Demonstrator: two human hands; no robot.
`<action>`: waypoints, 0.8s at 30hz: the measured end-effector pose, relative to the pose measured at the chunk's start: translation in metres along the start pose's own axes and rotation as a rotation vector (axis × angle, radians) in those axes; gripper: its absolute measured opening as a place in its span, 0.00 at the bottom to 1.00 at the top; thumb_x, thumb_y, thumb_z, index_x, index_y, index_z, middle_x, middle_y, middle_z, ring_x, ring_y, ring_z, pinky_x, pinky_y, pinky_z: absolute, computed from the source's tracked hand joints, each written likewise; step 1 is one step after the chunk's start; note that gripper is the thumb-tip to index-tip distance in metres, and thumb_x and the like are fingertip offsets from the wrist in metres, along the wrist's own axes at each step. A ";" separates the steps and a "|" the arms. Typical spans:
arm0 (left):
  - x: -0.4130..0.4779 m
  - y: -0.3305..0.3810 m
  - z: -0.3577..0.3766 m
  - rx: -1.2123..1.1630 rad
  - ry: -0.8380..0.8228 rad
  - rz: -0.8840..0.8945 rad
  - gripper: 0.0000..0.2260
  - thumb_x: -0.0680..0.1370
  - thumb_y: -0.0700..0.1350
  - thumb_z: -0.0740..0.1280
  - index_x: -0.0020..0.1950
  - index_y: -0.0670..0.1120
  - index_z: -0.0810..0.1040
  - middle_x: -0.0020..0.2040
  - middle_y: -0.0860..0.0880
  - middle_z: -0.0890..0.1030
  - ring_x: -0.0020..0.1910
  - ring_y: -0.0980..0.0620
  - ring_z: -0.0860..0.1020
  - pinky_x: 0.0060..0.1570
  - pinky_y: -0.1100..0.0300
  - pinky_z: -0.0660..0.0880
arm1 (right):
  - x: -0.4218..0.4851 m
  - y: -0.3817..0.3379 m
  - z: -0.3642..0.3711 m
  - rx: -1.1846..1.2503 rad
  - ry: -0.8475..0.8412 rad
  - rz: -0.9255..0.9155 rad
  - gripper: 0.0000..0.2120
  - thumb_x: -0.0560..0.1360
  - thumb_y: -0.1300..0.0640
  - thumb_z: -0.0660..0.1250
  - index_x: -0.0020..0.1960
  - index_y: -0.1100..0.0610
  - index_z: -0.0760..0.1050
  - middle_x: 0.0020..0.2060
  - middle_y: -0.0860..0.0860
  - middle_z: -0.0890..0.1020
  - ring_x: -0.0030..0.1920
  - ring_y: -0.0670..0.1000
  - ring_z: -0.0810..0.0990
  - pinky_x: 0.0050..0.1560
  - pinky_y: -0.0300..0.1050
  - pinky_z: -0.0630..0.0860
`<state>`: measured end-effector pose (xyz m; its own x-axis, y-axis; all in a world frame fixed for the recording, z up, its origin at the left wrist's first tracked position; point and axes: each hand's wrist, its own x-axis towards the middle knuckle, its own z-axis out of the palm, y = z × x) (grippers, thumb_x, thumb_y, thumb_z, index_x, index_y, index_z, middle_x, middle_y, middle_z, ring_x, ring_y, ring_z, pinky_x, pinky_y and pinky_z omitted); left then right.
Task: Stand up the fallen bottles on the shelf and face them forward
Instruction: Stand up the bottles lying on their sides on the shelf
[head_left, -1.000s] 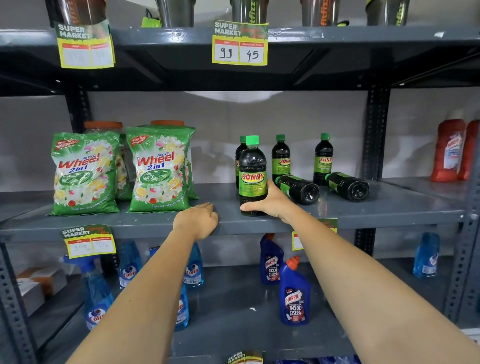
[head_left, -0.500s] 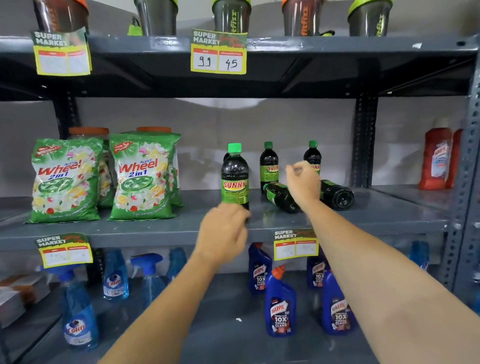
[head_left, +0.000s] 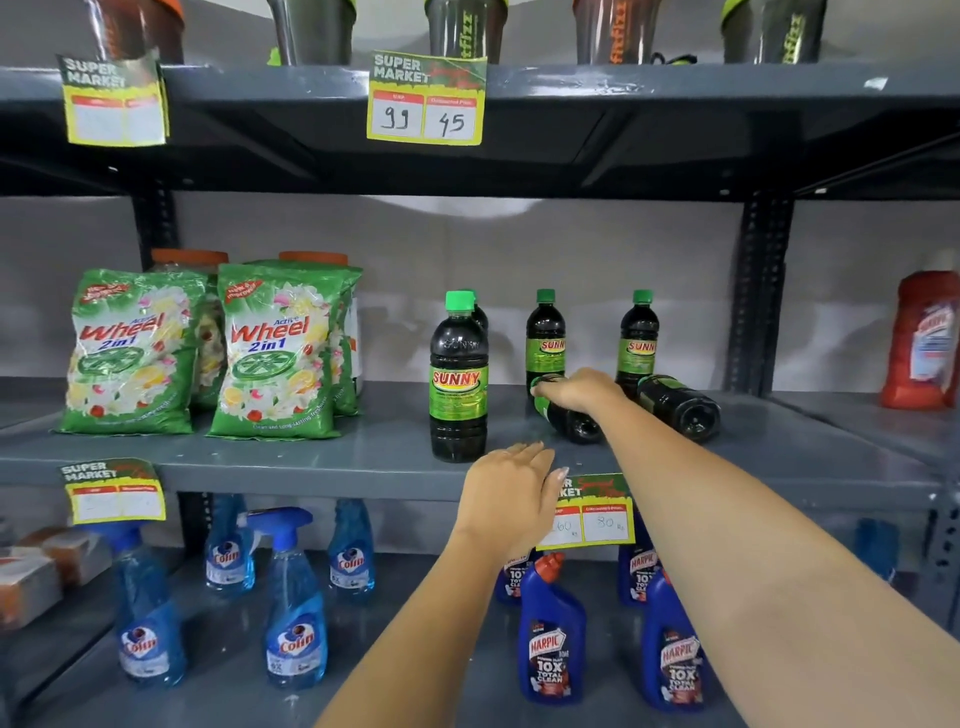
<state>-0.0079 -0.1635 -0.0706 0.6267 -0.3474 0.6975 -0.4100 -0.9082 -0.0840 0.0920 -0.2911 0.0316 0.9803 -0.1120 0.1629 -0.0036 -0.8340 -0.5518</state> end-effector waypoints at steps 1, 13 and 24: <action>0.000 0.000 0.001 -0.006 0.007 -0.004 0.21 0.80 0.53 0.52 0.56 0.45 0.82 0.54 0.48 0.84 0.52 0.49 0.82 0.50 0.55 0.79 | 0.001 -0.002 0.001 -0.036 -0.011 0.014 0.32 0.72 0.34 0.67 0.66 0.56 0.73 0.62 0.56 0.79 0.58 0.59 0.79 0.49 0.46 0.72; 0.001 -0.002 0.008 -0.007 0.065 -0.016 0.22 0.80 0.54 0.53 0.60 0.46 0.81 0.58 0.49 0.83 0.56 0.50 0.81 0.53 0.57 0.78 | 0.014 -0.003 -0.001 0.283 0.125 0.087 0.29 0.68 0.39 0.76 0.59 0.57 0.72 0.48 0.54 0.77 0.51 0.57 0.79 0.48 0.47 0.76; 0.001 -0.001 0.007 0.009 0.059 0.000 0.22 0.80 0.54 0.52 0.57 0.45 0.83 0.54 0.48 0.85 0.52 0.50 0.83 0.49 0.57 0.79 | 0.020 0.024 0.031 0.740 0.133 -0.161 0.35 0.70 0.52 0.78 0.66 0.54 0.58 0.60 0.54 0.77 0.56 0.53 0.75 0.54 0.46 0.70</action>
<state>-0.0023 -0.1644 -0.0744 0.5865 -0.3331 0.7383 -0.4035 -0.9105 -0.0903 0.1178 -0.2961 -0.0039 0.9254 -0.1227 0.3586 0.3163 -0.2715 -0.9090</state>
